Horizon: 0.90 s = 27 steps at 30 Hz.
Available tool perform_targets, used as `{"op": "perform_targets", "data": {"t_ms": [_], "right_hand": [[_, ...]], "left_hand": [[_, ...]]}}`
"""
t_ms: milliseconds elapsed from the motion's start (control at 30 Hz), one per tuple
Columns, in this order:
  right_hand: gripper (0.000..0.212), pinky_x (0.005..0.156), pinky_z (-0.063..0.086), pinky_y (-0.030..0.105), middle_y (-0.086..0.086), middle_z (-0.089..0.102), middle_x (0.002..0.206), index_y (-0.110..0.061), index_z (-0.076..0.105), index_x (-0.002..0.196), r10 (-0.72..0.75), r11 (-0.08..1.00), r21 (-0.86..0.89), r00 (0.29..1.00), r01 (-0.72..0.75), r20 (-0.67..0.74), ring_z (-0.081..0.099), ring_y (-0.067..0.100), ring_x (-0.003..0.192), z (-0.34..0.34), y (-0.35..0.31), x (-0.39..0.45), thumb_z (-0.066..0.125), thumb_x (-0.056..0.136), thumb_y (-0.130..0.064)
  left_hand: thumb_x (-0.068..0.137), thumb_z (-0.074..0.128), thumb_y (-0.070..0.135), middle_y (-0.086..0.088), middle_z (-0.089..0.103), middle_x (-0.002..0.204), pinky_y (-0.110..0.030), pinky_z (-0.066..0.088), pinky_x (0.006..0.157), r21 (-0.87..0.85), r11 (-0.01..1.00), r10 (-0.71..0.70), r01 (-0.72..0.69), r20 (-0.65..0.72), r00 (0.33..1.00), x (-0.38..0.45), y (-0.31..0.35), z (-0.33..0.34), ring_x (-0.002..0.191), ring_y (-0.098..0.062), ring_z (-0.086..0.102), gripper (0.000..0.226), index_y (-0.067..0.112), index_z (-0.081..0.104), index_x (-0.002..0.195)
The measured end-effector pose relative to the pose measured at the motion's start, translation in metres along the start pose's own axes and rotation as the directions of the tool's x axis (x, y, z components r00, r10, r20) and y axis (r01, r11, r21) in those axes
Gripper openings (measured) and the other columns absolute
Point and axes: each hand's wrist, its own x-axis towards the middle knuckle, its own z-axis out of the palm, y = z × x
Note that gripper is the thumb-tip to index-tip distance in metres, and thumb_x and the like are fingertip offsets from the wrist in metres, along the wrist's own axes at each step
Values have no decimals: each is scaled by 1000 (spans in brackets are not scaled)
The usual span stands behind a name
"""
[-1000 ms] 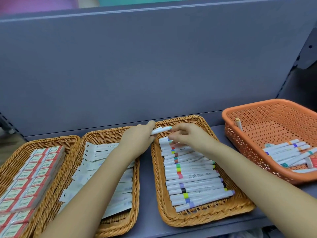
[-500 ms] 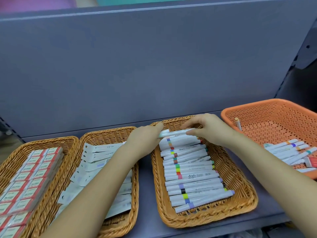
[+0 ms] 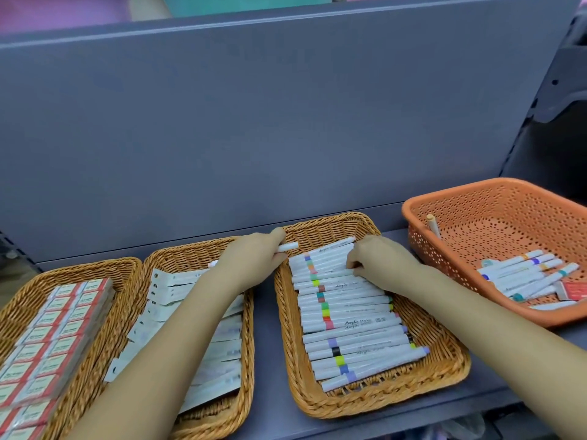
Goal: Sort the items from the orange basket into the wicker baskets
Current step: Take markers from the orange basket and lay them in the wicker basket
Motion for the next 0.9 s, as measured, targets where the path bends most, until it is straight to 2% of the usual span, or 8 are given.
{"op": "perform_targets", "data": {"t_ms": [133, 233, 300, 367, 533, 700, 833, 900], "right_hand": [[24, 83, 49, 31, 0, 63, 114, -22, 67, 112, 0, 998, 70, 1000, -1, 16, 57, 18, 104, -4, 1, 2, 56, 91, -23], [22, 74, 44, 19, -5, 66, 108, -21, 68, 110, 2, 919, 393, 999, 18, -49, 58, 8, 91, -14, -14, -1, 61, 90, -25], [19, 73, 45, 16, -7, 67, 100, -20, 68, 106, 7, 703, 711, 999, 23, -39, 60, 4, 86, -21, -32, -4, 65, 87, -22], [18, 79, 53, 19, 2, 68, 96, -14, 65, 105, -48, 326, 945, 999, -5, 22, 63, 8, 86, -26, -53, -7, 64, 87, -9], [33, 85, 56, 31, 3, 67, 103, -18, 57, 107, -52, -265, 964, 999, -27, 14, 65, 12, 95, -30, -96, -1, 50, 89, 9], [28, 84, 55, 25, 1, 69, 86, -5, 57, 111, -34, -314, 948, 999, -47, 38, 64, 15, 94, -33, -84, -9, 45, 90, 9], [18, 75, 58, 24, 11, 67, 94, -2, 63, 104, 177, -574, 819, 979, 16, 105, 64, 19, 88, -37, -64, -13, 50, 93, -7], [21, 78, 56, 23, 9, 67, 96, -1, 64, 107, 210, -487, 871, 976, 58, 52, 63, 17, 89, -36, -65, -10, 53, 94, -14]], "left_hand": [[99, 45, 34, 3, 56, 84, -30, 44, 60, -91, 996, 22, -22, 6, 1000, -2, 8, -6, 73, -15, 53, 12, 23, 41, 99], [98, 46, 34, 5, 54, 80, -28, 39, 58, -185, 981, 54, -56, -13, 998, -2, 15, -14, 69, -12, 49, 13, 22, 43, 98], [98, 46, 34, 6, 50, 74, -27, 33, 55, -264, 962, 68, -74, -33, 997, -3, 21, -22, 65, -11, 45, 13, 21, 42, 96], [98, 46, 34, 7, 49, 71, -26, 31, 54, -327, 941, 73, -89, -60, 995, -3, 30, -30, 66, -12, 45, 13, 22, 41, 93], [99, 43, 32, 6, 45, 68, -28, 29, 54, -328, 937, 83, -119, -120, 989, -5, 49, -46, 67, -15, 43, 17, 19, 39, 89], [99, 39, 31, 4, 43, 69, -32, 30, 55, -167, 984, 36, -61, -145, 989, -9, 41, -49, 71, -23, 45, 15, 19, 36, 91], [100, 36, 27, 3, 41, 66, -31, 27, 50, -114, 993, 18, -36, -156, 988, -10, 35, -46, 63, -21, 43, 14, 17, 34, 90], [98, 37, 24, 3, 39, 65, -30, 25, 48, -110, 993, 21, -37, -144, 989, -8, 39, -43, 59, -19, 40, 13, 16, 33, 87]]}}
